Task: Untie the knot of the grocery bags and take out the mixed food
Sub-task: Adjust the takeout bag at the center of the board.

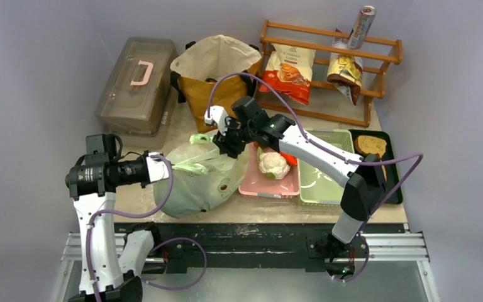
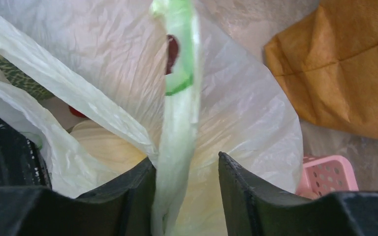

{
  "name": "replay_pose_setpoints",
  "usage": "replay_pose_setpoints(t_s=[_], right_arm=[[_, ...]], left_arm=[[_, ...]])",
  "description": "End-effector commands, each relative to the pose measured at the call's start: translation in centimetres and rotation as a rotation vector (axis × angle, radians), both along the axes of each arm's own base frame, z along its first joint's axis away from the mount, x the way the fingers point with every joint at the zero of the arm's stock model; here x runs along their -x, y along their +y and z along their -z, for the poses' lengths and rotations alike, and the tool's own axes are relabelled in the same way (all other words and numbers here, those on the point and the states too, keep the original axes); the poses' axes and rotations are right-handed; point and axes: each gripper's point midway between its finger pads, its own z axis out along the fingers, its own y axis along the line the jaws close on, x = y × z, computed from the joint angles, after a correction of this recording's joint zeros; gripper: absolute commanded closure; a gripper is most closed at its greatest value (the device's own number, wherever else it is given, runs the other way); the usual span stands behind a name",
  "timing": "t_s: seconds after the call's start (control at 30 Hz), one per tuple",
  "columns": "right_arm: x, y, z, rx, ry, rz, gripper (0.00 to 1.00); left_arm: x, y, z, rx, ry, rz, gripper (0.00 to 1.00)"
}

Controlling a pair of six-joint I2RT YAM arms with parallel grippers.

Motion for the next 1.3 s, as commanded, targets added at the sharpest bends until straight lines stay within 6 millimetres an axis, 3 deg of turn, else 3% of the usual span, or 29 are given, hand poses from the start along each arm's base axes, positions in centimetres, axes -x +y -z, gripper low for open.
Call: replay_pose_setpoints(t_s=[0.0, 0.1, 0.17, 0.33, 0.43, 0.5, 0.6, 0.7, 0.8, 0.87, 0.9, 0.93, 1.0, 1.13, 1.2, 1.27], right_arm=[[-2.8, -1.7, -1.1, 0.046, -0.126, 0.118, 0.63], [-4.5, -1.7, -2.0, 0.024, -0.153, 0.181, 0.88], [-5.9, -1.2, -4.3, -0.042, -0.165, 0.248, 1.0], [-8.1, 0.5, -11.2, -0.283, -0.169, 0.358, 1.0], [-8.5, 1.4, -13.9, -0.41, -0.163, 0.368, 1.0], [-8.3, 2.4, -13.4, -0.441, -0.1, 0.354, 1.0], [-8.1, 3.7, -10.4, -0.423, -0.008, 0.329, 1.0], [-7.4, 4.8, -8.0, -0.425, 0.074, 0.299, 1.0], [-7.0, 5.4, -8.2, -0.453, 0.091, 0.266, 1.0], [-6.9, 5.4, -9.2, -0.47, 0.081, 0.258, 1.0], [-6.7, 5.4, -9.7, -0.48, 0.076, 0.251, 1.0], [-6.5, 5.2, -10.1, -0.489, 0.07, 0.244, 1.0], [-5.9, 4.9, -10.9, -0.509, 0.061, 0.228, 1.0], [-5.0, 4.4, -11.5, -0.539, 0.045, 0.208, 1.0], [-5.0, 4.3, -11.5, -0.536, 0.035, 0.21, 1.0], [-5.0, 4.3, -11.5, -0.533, 0.035, 0.206, 1.0]], left_arm=[[-0.8, 0.8, -1.8, -0.006, -0.085, -0.035, 1.0], [-1.1, 1.6, -2.7, -0.01, -0.087, -0.055, 1.0], [-0.4, 1.9, -2.3, -0.078, -0.094, -0.021, 1.0], [-1.8, 3.9, -3.2, -0.181, -0.186, -0.096, 1.0], [-0.5, 3.7, -3.0, -0.233, -0.196, -0.033, 1.0], [0.5, 3.5, -1.8, -0.258, -0.183, 0.015, 1.0], [2.7, 2.6, 0.6, -0.252, -0.119, 0.1, 1.0], [5.0, 1.1, 2.9, -0.189, -0.021, 0.144, 0.92], [7.3, 0.4, 5.3, -0.202, 0.049, 0.209, 0.8], [7.1, -0.3, 4.3, -0.138, 0.059, 0.161, 0.5], [6.0, -0.5, 3.0, -0.076, 0.071, 0.079, 0.4], [3.6, -0.4, 1.0, 0.034, 0.13, -0.084, 0.34], [0.0, 0.2, -3.2, 0.191, 0.182, -0.298, 0.31], [-2.1, -0.9, -9.1, 0.369, 0.252, -0.315, 0.3], [-4.0, -0.7, -10.7, 0.429, 0.222, -0.363, 0.3], [-6.1, 0.1, -10.8, 0.428, 0.173, -0.442, 0.29]])
